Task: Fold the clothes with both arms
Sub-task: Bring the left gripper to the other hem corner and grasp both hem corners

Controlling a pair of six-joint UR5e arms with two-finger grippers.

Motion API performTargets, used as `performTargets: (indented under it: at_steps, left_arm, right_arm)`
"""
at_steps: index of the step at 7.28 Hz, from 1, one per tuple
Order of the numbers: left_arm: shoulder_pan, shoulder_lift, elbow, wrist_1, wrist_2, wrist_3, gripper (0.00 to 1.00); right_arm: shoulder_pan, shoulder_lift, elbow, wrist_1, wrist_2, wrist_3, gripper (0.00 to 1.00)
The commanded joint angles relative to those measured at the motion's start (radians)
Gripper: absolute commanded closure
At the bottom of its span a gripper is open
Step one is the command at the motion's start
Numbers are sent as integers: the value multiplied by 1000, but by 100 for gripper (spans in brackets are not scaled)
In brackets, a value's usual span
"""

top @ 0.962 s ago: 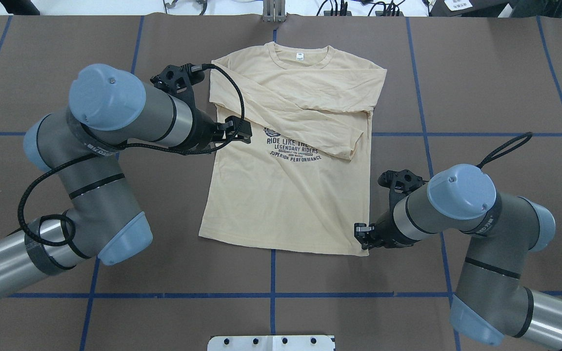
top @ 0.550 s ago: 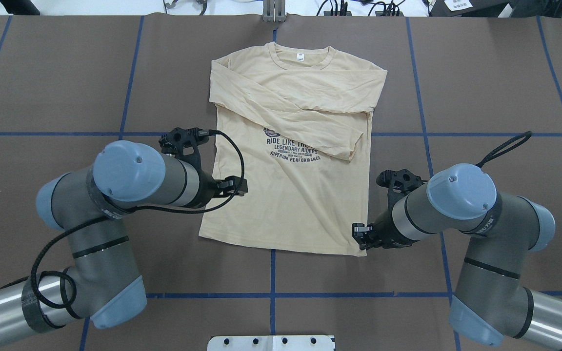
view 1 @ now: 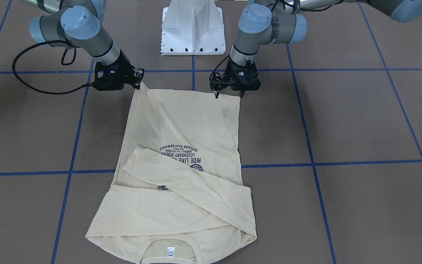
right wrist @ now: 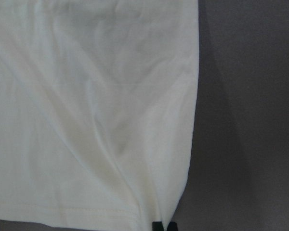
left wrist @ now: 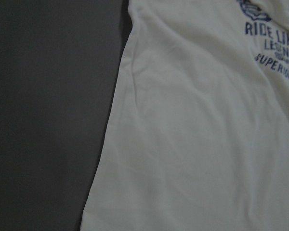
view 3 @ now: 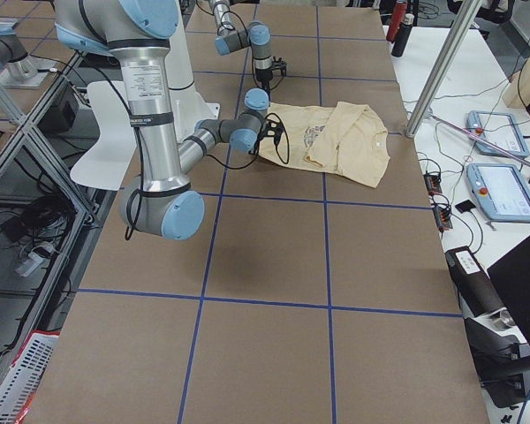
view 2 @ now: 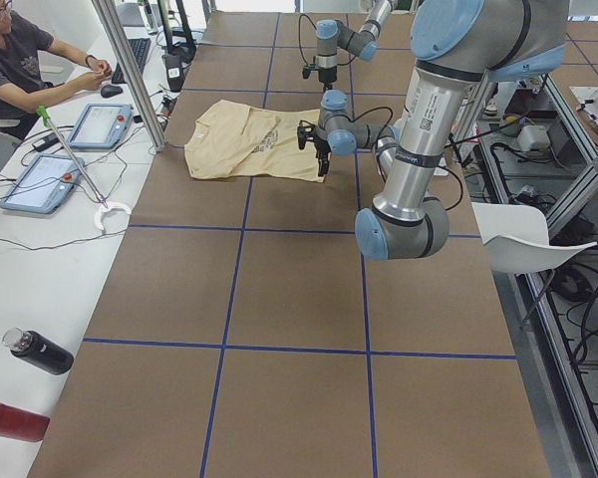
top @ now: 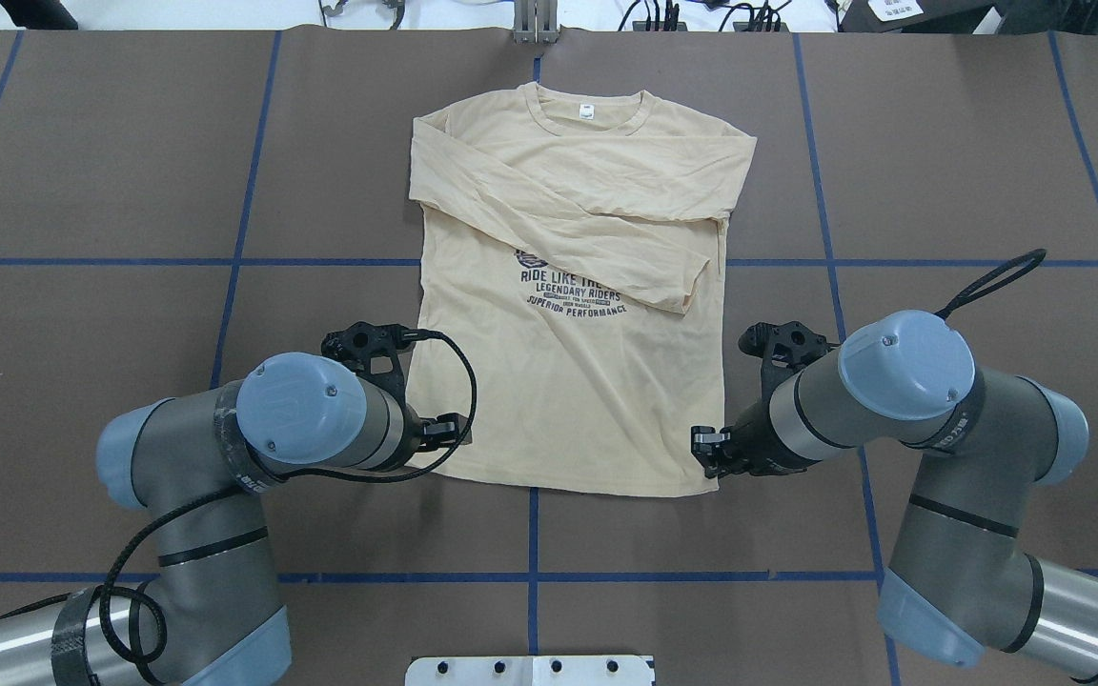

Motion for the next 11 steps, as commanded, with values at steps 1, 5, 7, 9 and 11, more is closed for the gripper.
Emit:
performTargets:
  at_steps: [1,5,7,9,11]
  left_arm:
    - [0,1,13,18,1,6,10]
    - [3,18,13,18,0,6,17]
    - [5,17,19,17,0,6,21]
    - [8,15,25,17,0,4,34]
    - [8,15,25,17,0,4,54]
  right_arm:
    - [11,0,-1,0,2,-5,100]
    - [22,0,0,0,3,-5,100]
    - [25,-1,2,0,3,-5,100]
    - [28,-1,2,0,3,-5,100]
    - [33,-1,2,0,5,-5,100]
